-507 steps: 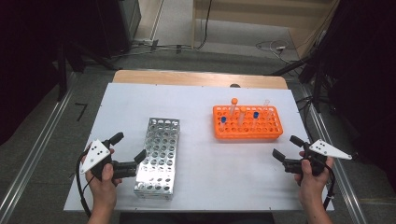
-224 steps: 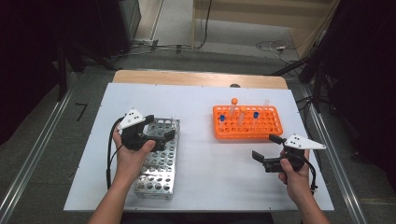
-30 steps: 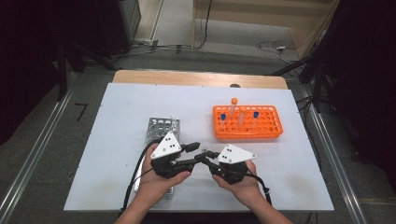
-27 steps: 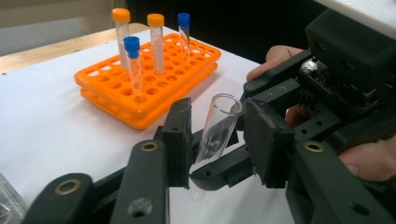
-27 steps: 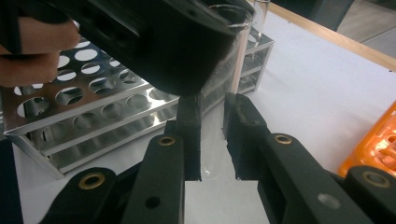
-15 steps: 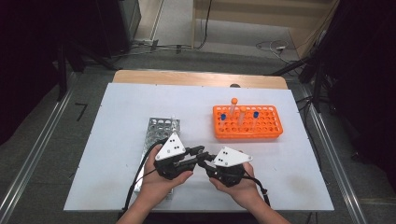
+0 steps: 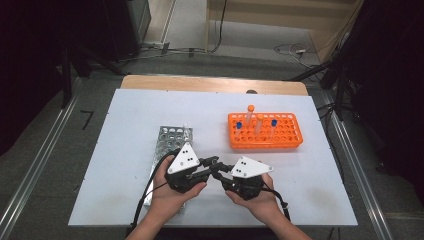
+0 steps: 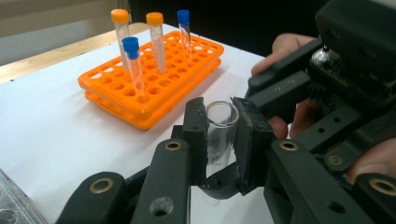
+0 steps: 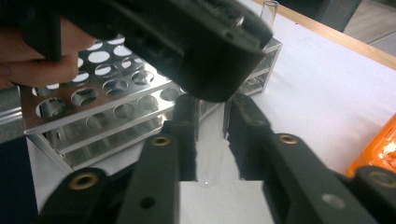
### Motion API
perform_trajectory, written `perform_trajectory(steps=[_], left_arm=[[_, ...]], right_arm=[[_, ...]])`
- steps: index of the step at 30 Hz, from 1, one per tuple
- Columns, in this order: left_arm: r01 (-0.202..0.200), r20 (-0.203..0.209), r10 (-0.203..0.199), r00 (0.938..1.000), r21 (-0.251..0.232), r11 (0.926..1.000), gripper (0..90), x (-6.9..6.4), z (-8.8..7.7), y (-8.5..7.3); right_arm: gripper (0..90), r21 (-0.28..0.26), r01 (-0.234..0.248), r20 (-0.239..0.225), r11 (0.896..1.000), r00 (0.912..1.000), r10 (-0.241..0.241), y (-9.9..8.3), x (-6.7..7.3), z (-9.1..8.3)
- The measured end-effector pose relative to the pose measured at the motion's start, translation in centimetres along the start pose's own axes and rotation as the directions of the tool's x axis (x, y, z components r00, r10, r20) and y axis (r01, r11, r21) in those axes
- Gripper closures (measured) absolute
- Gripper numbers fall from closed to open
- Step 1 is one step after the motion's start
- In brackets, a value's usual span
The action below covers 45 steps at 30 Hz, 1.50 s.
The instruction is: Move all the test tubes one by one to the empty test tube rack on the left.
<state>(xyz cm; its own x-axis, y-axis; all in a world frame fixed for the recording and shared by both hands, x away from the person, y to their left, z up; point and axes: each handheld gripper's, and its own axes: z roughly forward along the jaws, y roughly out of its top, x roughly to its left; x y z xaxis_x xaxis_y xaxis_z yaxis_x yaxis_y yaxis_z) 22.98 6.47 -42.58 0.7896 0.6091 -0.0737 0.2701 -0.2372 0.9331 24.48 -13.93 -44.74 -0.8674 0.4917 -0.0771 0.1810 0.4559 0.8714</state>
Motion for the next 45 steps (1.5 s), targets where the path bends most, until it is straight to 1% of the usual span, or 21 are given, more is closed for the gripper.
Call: perform_trajectory(steps=[4, 5, 7, 8, 10, 12, 14, 15, 17, 18, 20, 23, 27, 33, 36, 38, 41, 45], left_arm=[[0.010, 0.000, -0.010, 0.9999, -0.002, 0.9999, 76.9, 0.3, 0.0, 0.0], [0.011, 0.001, -0.011, 0.9999, -0.002, 0.9999, 76.9, 0.3, 0.0, 0.1], [0.013, -0.002, -0.013, 0.9999, -0.008, 0.9999, 76.9, 0.4, 0.0, 0.2], [0.015, -0.005, -0.015, 0.9999, -0.007, 0.9999, 76.9, 0.5, 0.0, 0.3], [0.022, -0.012, -0.022, 0.9997, -0.016, 0.9996, 77.0, 0.7, -0.1, 0.4], [0.025, -0.022, -0.025, 0.9994, -0.021, 0.9995, 77.0, 0.9, -0.2, 0.5], [0.036, -0.028, -0.037, 0.9989, -0.029, 0.9989, 77.0, 1.3, -0.5, 0.6], [0.040, -0.033, -0.041, 0.9986, -0.031, 0.9987, 76.9, 1.5, -0.6, 0.7], [0.047, -0.047, -0.048, 0.9977, -0.036, 0.9983, 77.0, 1.9, -0.8, 0.8], [0.048, -0.052, -0.050, 0.9974, -0.032, 0.9983, 77.0, 2.1, -0.9, 0.9], [0.050, -0.064, -0.052, 0.9966, -0.038, 0.9980, 77.0, 2.5, -1.1, 1.0], [0.050, -0.084, -0.053, 0.9950, -0.044, 0.9978, 77.0, 3.1, -1.5, 1.2], [0.059, -0.115, -0.064, 0.9913, -0.052, 0.9969, 77.0, 4.1, -2.2, 1.3], [0.088, -0.140, -0.097, 0.9854, -0.069, 0.9937, 77.0, 5.6, -2.9, 1.3], [0.089, -0.158, -0.099, 0.9824, -0.068, 0.9937, 77.0, 6.2, -3.1, 1.3], [0.092, -0.171, -0.102, 0.9800, -0.065, 0.9936, 77.0, 6.5, -3.3, 1.4], [0.085, -0.191, -0.095, 0.9770, -0.063, 0.9944, 77.0, 7.0, -3.6, 1.5], [0.089, -0.210, -0.101, 0.9724, -0.069, 0.9936, 77.0, 7.7, -3.8, 1.7]], right_arm=[[42.6, -0.033, -0.041, -0.052, 0.999, 0.9979, 0.039, 0.0, -0.6, -0.3], [37.4, -0.040, -0.058, -0.063, 0.998, 0.9964, 0.055, 0.0, -0.8, -0.3], [28.3, -0.053, -0.102, -0.111, 0.993, 0.9892, 0.096, 0.0, -1.4, -0.6], [24.1, -0.060, -0.116, -0.116, 0.991, 0.9874, 0.108, 0.0, -1.6, -0.7], [14.5, -0.060, -0.130, -0.141, 0.990, 0.9826, 0.120, 0.0, -2.1, -0.9], [7.2, -0.059, -0.141, -0.160, 0.988, 0.9785, 0.130, 0.0, -2.5, -1.1], [0.7, -0.060, -0.142, -0.183, 0.988, 0.9746, 0.129, -0.1, -2.8, -1.3], [0.0, -0.058, -0.142, -0.194, 0.988, 0.9726, 0.128, -0.2, -3.0, -1.4], [0.0, -0.066, -0.148, -0.199, 0.987, 0.9709, 0.133, -0.5, -3.4, -1.7], [0.0, -0.069, -0.150, -0.196, 0.986, 0.9714, 0.134, -0.6, -3.6, -1.8], [0.0, -0.071, -0.144, -0.174, 0.987, 0.9761, 0.129, -0.9, -3.9, -2.2], [0.0, -0.072, -0.134, -0.157, 0.988, 0.9800, 0.122, -1.4, -4.4, -2.7], [0.0, -0.076, -0.137, -0.148, 0.988, 0.9811, 0.125, -2.1, -5.2, -3.6], [0.0, -0.095, -0.154, -0.096, 0.984, 0.9849, 0.145, -3.4, -6.7, -5.1], [0.0, -0.102, -0.158, -0.069, 0.982, 0.9861, 0.151, -3.9, -7.5, -6.0], [0.0, -0.104, -0.164, -0.050, 0.981, 0.9859, 0.160, -4.3, -8.0, -6.6], [0.0, -0.102, -0.174, -0.015, 0.979, 0.9847, 0.174, -4.9, -8.6, -7.4], [0.0, -0.087, -0.170, 0.034, 0.982, 0.9843, 0.173, -5.7, -9.2, -8.2]])
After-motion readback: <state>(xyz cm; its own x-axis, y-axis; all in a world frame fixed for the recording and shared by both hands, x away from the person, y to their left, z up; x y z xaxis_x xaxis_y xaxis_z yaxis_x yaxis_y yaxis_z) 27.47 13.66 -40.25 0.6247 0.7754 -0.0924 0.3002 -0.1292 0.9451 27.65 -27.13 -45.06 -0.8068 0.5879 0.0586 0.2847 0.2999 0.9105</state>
